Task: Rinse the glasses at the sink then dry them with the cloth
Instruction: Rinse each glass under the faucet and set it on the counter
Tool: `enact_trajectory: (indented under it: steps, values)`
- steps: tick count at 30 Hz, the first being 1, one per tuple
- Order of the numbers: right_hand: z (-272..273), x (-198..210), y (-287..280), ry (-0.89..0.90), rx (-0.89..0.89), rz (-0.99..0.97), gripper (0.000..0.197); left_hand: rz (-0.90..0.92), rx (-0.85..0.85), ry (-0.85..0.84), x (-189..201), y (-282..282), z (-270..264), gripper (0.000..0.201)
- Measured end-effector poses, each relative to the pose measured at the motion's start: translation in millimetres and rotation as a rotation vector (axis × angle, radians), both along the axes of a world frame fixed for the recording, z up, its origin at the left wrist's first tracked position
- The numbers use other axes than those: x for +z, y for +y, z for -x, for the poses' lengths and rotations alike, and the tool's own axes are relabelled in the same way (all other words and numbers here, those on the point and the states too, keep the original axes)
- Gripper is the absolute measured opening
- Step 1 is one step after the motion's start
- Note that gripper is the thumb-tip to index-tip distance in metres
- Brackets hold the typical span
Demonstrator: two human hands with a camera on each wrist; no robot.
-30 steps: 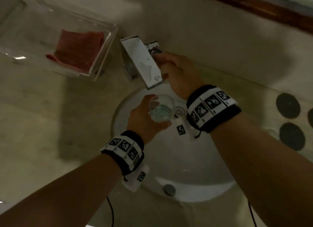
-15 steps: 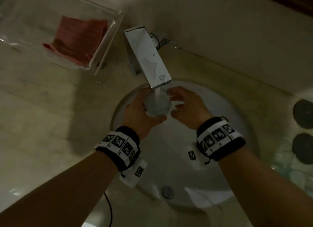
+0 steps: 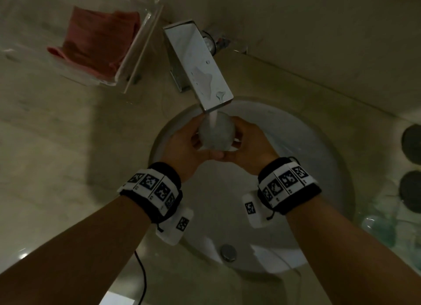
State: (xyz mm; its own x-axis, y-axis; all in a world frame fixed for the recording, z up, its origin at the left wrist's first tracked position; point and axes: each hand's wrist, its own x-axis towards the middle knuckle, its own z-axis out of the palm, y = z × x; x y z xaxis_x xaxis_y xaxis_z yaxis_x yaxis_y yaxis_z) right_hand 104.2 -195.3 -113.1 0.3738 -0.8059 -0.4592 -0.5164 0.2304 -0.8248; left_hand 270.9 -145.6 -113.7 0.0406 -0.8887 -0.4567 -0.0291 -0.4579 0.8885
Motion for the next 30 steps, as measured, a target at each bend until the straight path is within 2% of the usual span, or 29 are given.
enact_trajectory:
  steps: [4,7,8,10,14,19,22,26,30]
  values:
    - [-0.3,-2.6,-0.3,-0.008,-0.071,-0.090,0.086,-0.038,-0.010,-0.001,-0.3,-1.3,-3.5,0.069]
    - [-1.7,-3.2,2.6,0.085,-0.055,-0.215,0.075,-0.150,-0.036,-0.032,0.0,-2.4,-7.3,0.034]
    - [-2.7,-3.3,4.4,0.098,-0.062,-0.256,0.068,-0.213,-0.022,-0.034,0.8,-3.1,-7.2,0.036]
    - [-5.1,-3.1,7.2,0.099,-0.093,-0.312,0.049,-0.352,0.017,-0.037,1.9,-5.0,-6.5,0.057]
    - [-9.2,-7.5,6.7,0.074,-0.196,-0.458,0.050,-0.474,0.063,-0.010,2.5,-6.9,-2.9,0.059]
    - [-10.4,-6.8,1.8,0.053,-0.257,-0.520,0.058,-0.507,0.120,0.039,1.1,-10.2,-1.0,0.057]
    - [-9.0,-4.2,1.7,-0.035,-0.269,-0.520,0.055,-0.467,0.117,0.040,2.5,-12.5,-0.3,0.053]
    - [-7.0,-1.5,3.1,-0.106,-0.241,-0.473,0.042,-0.409,0.173,0.093,6.5,-13.7,-2.2,0.048]
    - [-7.4,-4.7,-0.7,-0.091,-0.207,-0.375,0.060,-0.382,0.156,0.141,12.9,-13.3,-4.7,0.044]
